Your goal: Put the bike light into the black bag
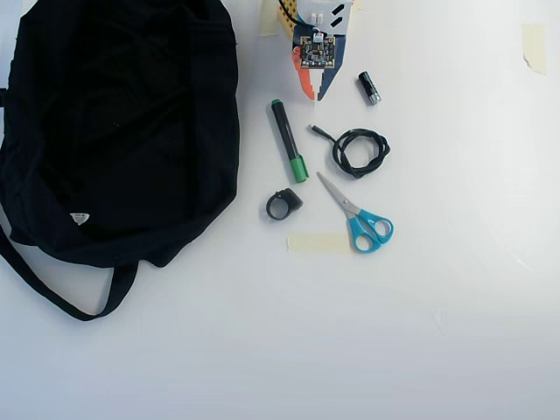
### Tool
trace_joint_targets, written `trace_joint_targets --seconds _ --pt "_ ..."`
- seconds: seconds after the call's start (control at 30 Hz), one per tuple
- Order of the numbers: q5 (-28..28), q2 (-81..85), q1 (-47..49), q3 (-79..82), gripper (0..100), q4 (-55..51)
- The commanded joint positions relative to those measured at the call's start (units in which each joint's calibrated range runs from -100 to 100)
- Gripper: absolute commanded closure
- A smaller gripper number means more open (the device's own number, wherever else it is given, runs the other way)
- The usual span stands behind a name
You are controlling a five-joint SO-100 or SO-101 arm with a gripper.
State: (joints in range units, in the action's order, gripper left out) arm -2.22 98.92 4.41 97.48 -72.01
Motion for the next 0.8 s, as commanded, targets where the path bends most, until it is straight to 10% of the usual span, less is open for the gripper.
trace_joint_targets --seconds 0.0,0.77 --pt "-0.03 0.42 0.38 1.71 98 -0.17" --pt "-0.4 -25.97 1.43 -34.32 98 26.35"
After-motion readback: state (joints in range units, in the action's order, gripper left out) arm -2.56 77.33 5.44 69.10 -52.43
